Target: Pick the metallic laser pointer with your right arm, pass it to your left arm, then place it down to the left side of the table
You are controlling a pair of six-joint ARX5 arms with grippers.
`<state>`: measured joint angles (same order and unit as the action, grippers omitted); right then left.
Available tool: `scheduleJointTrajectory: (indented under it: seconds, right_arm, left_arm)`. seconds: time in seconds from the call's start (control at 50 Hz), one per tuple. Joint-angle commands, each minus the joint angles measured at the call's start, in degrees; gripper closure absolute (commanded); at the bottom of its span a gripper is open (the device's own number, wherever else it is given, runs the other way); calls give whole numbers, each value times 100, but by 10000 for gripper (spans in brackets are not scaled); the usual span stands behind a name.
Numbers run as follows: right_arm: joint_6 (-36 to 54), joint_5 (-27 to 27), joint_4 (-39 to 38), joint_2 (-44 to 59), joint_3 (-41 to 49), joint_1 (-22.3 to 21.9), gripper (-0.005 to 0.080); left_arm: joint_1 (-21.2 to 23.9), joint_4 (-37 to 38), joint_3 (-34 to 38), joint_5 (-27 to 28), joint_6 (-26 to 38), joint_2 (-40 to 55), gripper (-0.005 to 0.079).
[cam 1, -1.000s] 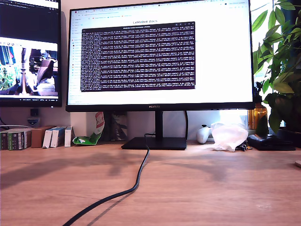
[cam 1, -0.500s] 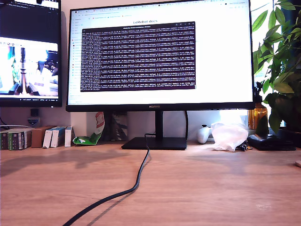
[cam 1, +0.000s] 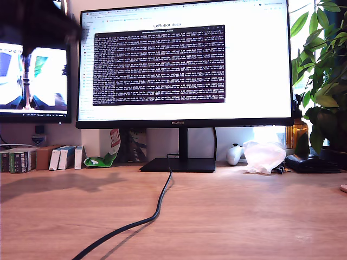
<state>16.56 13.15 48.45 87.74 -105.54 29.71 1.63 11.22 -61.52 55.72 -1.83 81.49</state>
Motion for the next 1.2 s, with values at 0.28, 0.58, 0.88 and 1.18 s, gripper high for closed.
scheduleJointTrajectory:
  seconds: [0.28, 0.58, 0.88, 1.18]
  right_arm:
    - [-46, -1060, -94, -144, 151, -638, 760]
    - [-363, -1644, -1108, -772, 1668, -1123, 760]
    - [-251, -1932, -3040, -2496, 4444, -1213, 760]
    - [-557, -2966, -4183, -4454, 6540, -1215, 760]
  left_arm:
    - [-13, 1054, -87, -916, 835, -59, 762]
    - [-13, 1633, -131, -1554, 962, -59, 762]
    - [-13, 2745, -219, -2168, 981, -35, 762]
    - [-13, 3777, -621, -2623, 981, 645, 762]
